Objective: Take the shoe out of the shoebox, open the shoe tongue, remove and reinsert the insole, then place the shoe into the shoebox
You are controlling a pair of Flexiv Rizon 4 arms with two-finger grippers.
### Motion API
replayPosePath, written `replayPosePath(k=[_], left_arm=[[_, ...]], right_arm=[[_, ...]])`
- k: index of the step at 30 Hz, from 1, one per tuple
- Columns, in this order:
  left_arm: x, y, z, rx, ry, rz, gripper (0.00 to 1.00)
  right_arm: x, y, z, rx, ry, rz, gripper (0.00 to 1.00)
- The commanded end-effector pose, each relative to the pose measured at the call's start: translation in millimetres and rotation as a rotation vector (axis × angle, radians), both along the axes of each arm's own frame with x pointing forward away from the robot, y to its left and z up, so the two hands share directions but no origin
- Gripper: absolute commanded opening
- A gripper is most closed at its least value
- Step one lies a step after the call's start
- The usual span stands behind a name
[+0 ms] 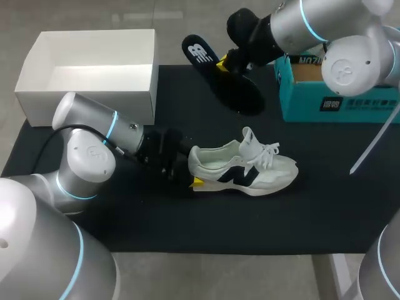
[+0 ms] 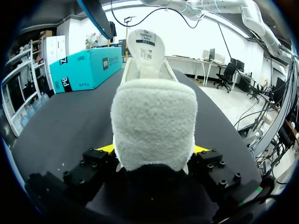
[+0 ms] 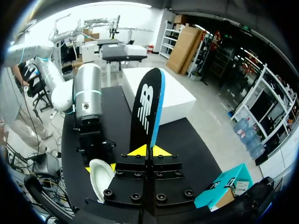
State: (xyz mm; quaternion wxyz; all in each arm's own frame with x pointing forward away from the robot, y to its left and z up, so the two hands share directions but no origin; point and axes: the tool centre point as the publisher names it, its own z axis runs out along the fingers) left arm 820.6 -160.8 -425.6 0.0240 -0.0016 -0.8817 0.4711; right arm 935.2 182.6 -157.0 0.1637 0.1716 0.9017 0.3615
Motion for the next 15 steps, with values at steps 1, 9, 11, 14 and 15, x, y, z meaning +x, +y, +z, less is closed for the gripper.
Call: replayPosePath(k=[1, 9, 11, 14, 15], left_arm=[[0.2, 0, -1, 0.004, 0.000, 0.000, 0.00], [0.2, 0, -1, 0.004, 0.000, 0.000, 0.00], [0.2, 0, -1, 0.004, 0.000, 0.000, 0.00], [0.2, 0, -1, 0.004, 0.000, 0.000, 0.00], [0.2, 0, -1, 0.004, 0.000, 0.000, 0.00]], right_arm=[[-14.5, 3, 13, 0.102, -0.049, -0.108, 0.00], [-33.1, 13, 56, 0.332, 0.005, -0.265, 0.00], [-40.6, 14, 64, 0.385, 0.023, -0.289, 0.00], [-54.5, 19, 73, 0.446, 0.075, -0.280, 0.00], [-59.2, 21, 75, 0.460, 0.094, -0.266, 0.00]])
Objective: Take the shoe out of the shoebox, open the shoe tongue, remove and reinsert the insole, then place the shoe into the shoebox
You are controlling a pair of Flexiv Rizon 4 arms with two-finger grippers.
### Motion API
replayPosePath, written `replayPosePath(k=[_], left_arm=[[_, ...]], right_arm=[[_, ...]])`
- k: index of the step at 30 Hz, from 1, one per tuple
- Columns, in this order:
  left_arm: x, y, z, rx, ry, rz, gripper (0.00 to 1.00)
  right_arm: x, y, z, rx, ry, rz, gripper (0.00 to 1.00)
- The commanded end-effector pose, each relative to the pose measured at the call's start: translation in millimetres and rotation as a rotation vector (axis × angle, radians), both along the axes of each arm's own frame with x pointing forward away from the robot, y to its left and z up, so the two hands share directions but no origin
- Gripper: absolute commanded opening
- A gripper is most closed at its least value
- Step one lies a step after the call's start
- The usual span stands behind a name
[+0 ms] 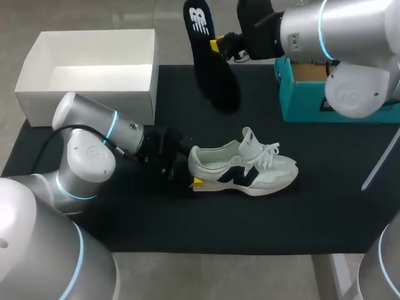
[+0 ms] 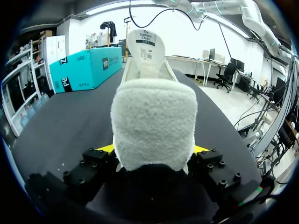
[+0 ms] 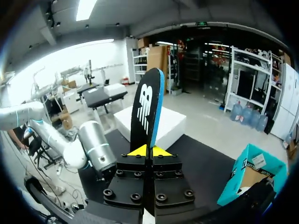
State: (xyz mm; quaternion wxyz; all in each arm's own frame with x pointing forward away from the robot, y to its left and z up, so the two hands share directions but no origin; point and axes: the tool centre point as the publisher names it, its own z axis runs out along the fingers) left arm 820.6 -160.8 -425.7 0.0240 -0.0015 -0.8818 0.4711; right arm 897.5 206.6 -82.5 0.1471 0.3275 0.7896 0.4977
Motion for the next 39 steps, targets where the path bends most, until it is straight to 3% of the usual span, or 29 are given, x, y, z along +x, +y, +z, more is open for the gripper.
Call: replayPosePath(k=[1, 8, 12, 24, 31, 39], left_arm=[[0.2, 0, -1, 0.004, 0.000, 0.000, 0.00], [0.2, 0, -1, 0.004, 0.000, 0.000, 0.00], [0.2, 0, -1, 0.004, 0.000, 0.000, 0.00], [0.2, 0, -1, 0.004, 0.000, 0.000, 0.00], [0.2, 0, -1, 0.004, 0.000, 0.000, 0.00], [0.2, 0, -1, 0.004, 0.000, 0.000, 0.00]], right_arm=[[-25.7, -1, 3, 0.092, 0.032, 0.009, 0.00], [-54.9, -3, -3, 0.135, 0.104, 0.132, 0.00], [-73.8, -11, -9, 0.141, 0.154, 0.127, 0.00], [-125.0, -27, -9, 0.135, 0.206, 0.052, 0.00], [-153.5, -31, -8, 0.227, 0.176, 0.039, 0.00], [-174.8, -42, -6, 0.201, 0.214, 0.063, 0.00]])
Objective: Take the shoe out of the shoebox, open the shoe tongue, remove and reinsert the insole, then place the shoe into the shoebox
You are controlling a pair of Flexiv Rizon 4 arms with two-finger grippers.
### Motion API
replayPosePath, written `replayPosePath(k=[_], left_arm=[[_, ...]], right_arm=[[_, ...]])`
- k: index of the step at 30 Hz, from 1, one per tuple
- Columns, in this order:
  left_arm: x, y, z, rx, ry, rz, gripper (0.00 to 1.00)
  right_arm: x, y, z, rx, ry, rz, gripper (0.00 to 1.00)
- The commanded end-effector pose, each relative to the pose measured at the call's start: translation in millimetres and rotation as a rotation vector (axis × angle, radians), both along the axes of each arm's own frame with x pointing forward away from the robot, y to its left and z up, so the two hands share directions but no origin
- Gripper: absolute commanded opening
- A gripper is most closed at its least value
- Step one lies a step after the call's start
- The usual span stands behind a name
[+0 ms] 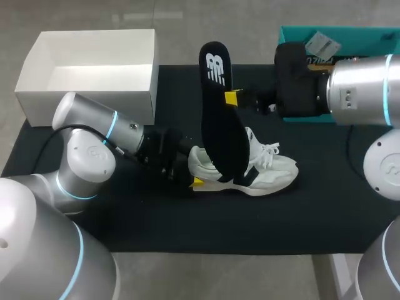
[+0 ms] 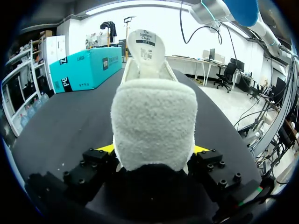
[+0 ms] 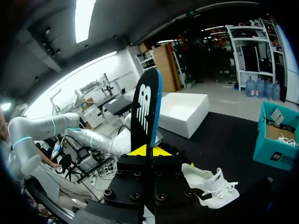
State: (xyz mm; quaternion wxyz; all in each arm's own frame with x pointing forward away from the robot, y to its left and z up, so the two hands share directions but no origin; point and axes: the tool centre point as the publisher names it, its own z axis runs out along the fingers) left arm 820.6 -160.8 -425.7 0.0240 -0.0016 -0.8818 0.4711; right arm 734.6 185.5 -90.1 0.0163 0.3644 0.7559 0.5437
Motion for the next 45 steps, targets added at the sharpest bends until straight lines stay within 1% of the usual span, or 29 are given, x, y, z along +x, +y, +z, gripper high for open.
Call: replayPosePath(k=[1, 9, 16, 23, 25, 27, 34, 38, 40, 45], left_arm=[[0.2, 0, -1, 0.004, 0.000, 0.000, 0.00], [0.2, 0, -1, 0.004, 0.000, 0.000, 0.00], [0.2, 0, -1, 0.004, 0.000, 0.000, 0.00], [0.2, 0, -1, 0.004, 0.000, 0.000, 0.00], [0.2, 0, -1, 0.004, 0.000, 0.000, 0.00], [0.2, 0, -1, 0.004, 0.000, 0.000, 0.00], [0.2, 0, -1, 0.004, 0.000, 0.000, 0.00], [0.2, 0, -1, 0.004, 0.000, 0.000, 0.00], [0.2, 0, -1, 0.004, 0.000, 0.000, 0.00], [0.2, 0, -1, 0.004, 0.000, 0.000, 0.00]], right_arm=[[-13.2, -24, 1, -0.008, 0.009, -0.011, 0.00], [-19.5, -38, -5, -0.035, 0.031, -0.038, 0.00], [-29.7, -52, -3, -0.050, 0.050, -0.081, 0.00], [-35.8, -59, -5, -0.043, 0.041, -0.121, 0.00], [-36.9, -60, -6, -0.003, 0.027, -0.139, 0.00], [-39.1, -55, -5, 0.042, 0.023, -0.125, 0.00], [-46.4, -44, -6, 0.112, 0.047, -0.036, 0.00], [-47.1, -43, -5, 0.107, 0.058, -0.018, 0.00], [-46.0, -46, -5, 0.064, 0.051, -0.061, 0.00], [-46.0, -46, -5, 0.064, 0.051, -0.061, 0.00]])
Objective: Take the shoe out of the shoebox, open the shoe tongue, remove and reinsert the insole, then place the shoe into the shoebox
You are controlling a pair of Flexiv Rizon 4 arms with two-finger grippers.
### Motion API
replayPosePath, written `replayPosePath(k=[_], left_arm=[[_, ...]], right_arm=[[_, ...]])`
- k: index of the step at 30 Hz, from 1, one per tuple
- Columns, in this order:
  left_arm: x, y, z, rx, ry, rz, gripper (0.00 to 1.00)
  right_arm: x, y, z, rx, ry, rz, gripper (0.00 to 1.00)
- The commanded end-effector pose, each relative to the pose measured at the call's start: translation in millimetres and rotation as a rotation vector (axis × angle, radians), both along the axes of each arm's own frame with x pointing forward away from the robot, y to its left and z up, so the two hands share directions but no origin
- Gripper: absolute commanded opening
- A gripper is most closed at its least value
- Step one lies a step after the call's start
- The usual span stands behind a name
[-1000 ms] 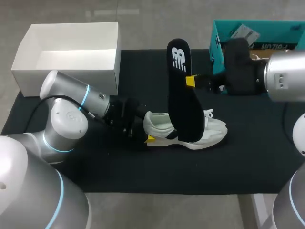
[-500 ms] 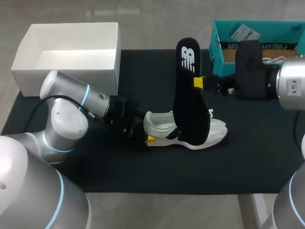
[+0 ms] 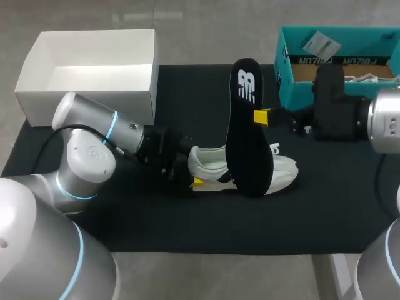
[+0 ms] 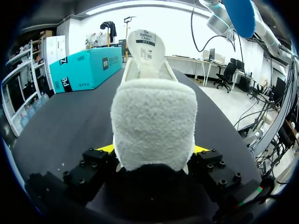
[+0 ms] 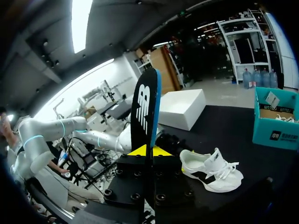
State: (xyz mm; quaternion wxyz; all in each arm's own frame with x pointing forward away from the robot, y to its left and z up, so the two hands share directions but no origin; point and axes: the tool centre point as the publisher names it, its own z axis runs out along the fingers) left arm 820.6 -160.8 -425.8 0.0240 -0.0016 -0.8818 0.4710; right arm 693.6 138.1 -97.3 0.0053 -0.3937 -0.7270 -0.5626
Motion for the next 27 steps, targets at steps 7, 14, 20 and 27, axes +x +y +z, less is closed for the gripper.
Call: replayPosePath(k=[7, 14, 20, 27], left_arm=[[0.2, 0, -1, 0.003, 0.000, 0.000, 0.00], [0.2, 0, -1, 0.003, 0.000, 0.000, 0.00], [0.2, 0, -1, 0.003, 0.000, 0.000, 0.00], [0.2, 0, -1, 0.003, 0.000, 0.000, 0.00]], right_arm=[[-5.1, 1, 3, -0.014, 0.002, -0.019, 0.00], [-1.2, -9, 8, 0.051, -0.010, -0.038, 0.00], [-9.2, -20, 20, 0.073, 0.004, 0.085, 0.00], [-24.9, -29, 24, 0.079, 0.055, 0.151, 0.00]])
